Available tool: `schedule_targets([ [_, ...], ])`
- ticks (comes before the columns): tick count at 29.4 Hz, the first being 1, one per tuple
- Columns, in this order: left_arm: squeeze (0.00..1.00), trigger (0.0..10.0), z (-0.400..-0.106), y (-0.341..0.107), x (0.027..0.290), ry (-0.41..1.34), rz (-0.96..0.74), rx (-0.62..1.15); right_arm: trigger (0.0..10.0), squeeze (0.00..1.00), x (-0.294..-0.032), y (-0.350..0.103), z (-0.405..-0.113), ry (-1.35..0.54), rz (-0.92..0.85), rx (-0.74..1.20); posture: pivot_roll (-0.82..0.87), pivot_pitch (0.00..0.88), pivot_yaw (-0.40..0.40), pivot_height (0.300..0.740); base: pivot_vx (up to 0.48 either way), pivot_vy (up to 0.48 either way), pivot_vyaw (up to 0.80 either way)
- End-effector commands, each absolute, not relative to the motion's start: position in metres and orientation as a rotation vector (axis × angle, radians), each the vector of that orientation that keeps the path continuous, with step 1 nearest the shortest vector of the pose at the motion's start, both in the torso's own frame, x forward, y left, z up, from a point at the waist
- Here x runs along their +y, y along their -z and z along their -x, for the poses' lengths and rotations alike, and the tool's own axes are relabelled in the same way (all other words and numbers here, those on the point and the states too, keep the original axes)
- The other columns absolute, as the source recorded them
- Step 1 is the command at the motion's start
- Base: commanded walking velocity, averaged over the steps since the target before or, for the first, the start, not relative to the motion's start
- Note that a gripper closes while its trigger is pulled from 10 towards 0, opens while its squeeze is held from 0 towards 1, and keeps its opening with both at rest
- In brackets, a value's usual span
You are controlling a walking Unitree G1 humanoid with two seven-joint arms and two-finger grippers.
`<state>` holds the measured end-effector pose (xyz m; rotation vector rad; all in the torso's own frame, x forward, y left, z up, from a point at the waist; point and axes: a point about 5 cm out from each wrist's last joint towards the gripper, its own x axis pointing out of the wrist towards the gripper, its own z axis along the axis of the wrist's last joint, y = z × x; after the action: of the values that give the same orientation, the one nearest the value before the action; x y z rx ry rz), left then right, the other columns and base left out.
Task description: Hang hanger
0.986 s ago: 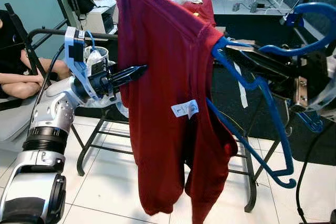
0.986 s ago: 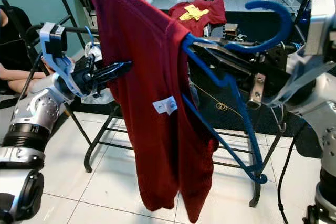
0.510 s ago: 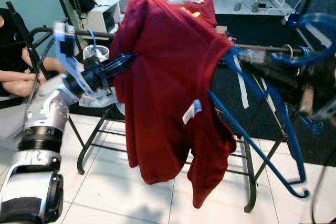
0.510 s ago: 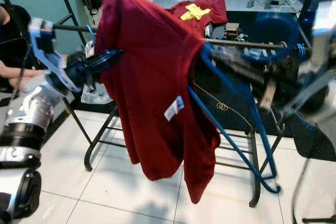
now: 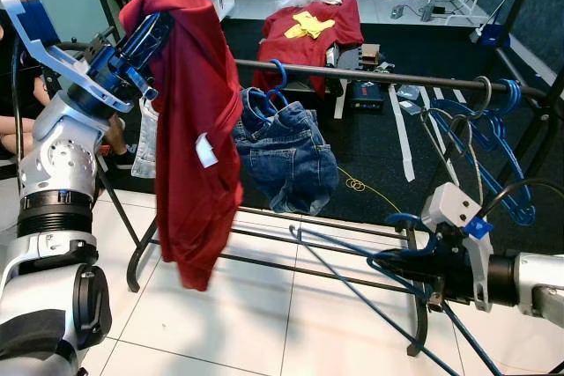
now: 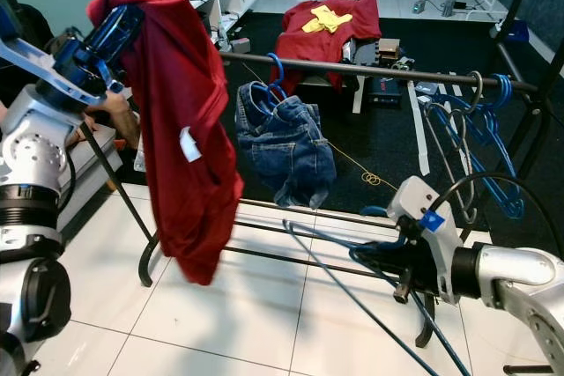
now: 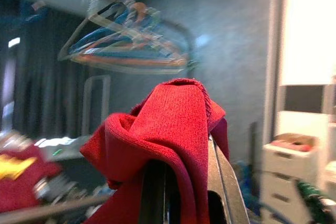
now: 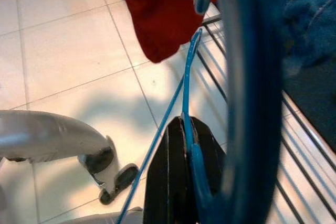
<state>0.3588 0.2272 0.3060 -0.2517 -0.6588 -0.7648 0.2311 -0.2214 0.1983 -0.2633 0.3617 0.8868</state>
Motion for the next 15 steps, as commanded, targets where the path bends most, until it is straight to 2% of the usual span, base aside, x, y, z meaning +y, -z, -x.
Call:
schedule_targets([
  [1,0.00,9.9,-0.359,-0.246,0.222,0.789,0.104,-0.350,10.0,0.00,-0.242,-0.189,-0.248,-0.689,0.249,0.326,-0.04,0.052,0.028,0.740,0.000,0.000,0.00],
  [3,0.00,9.9,-0.359,-0.246,0.222,0.789,0.104,-0.350,10.0,0.00,-0.242,-0.189,-0.248,-0.689,0.249,0.326,-0.04,0.052,0.028,0.740,0.000,0.000,0.00],
  [4,0.00,10.0,-0.353,-0.210,0.217,0.808,0.038,-0.206,10.0,0.00,-0.252,-0.172,-0.258,-0.558,0.211,0.335,-0.04,0.053,0.023,0.740,0.000,0.000,0.00],
  [5,0.00,10.0,-0.345,-0.171,0.211,0.804,0.067,-0.046,10.0,0.00,-0.257,-0.146,-0.263,-0.453,0.173,0.358,-0.02,0.053,0.021,0.740,0.000,0.000,0.00],
  [6,0.00,10.0,-0.345,-0.171,0.211,0.804,0.067,-0.046,10.0,0.00,-0.257,-0.146,-0.263,-0.453,0.173,0.358,-0.02,0.053,0.021,0.740,0.000,0.000,0.00],
  [7,0.00,10.0,-0.335,-0.137,0.207,0.749,0.092,0.057,10.0,0.00,-0.262,-0.116,-0.263,-0.346,0.155,0.406,0.01,0.056,0.015,0.740,0.000,0.000,0.69],
  [8,0.00,10.0,-0.324,-0.103,0.205,0.596,0.097,0.130,10.0,0.00,-0.261,-0.086,-0.258,-0.252,0.116,0.452,0.02,0.055,0.012,0.740,0.000,0.000,0.77],
  [9,0.00,10.0,-0.324,-0.103,0.205,0.596,0.097,0.130,10.0,0.00,-0.261,-0.086,-0.258,-0.252,0.116,0.452,0.02,0.055,0.012,0.740,0.000,0.000,0.77],
  [10,0.00,10.0,-0.316,-0.085,0.205,0.487,0.097,0.162,10.0,0.00,-0.259,-0.069,-0.252,-0.203,0.095,0.481,0.02,0.057,0.012,0.740,0.000,0.000,0.77],
  [12,0.00,10.0,-0.297,-0.059,0.199,0.327,0.207,0.188,10.0,0.00,-0.251,-0.048,-0.243,-0.126,0.045,0.502,0.02,0.067,0.016,0.740,0.000,0.000,0.78],
  [15,0.00,10.0,-0.274,-0.030,0.187,0.223,0.298,0.249,10.0,0.00,-0.237,-0.027,-0.231,-0.073,-0.025,0.530,0.04,0.070,0.013,0.740,0.000,0.000,0.77],
])
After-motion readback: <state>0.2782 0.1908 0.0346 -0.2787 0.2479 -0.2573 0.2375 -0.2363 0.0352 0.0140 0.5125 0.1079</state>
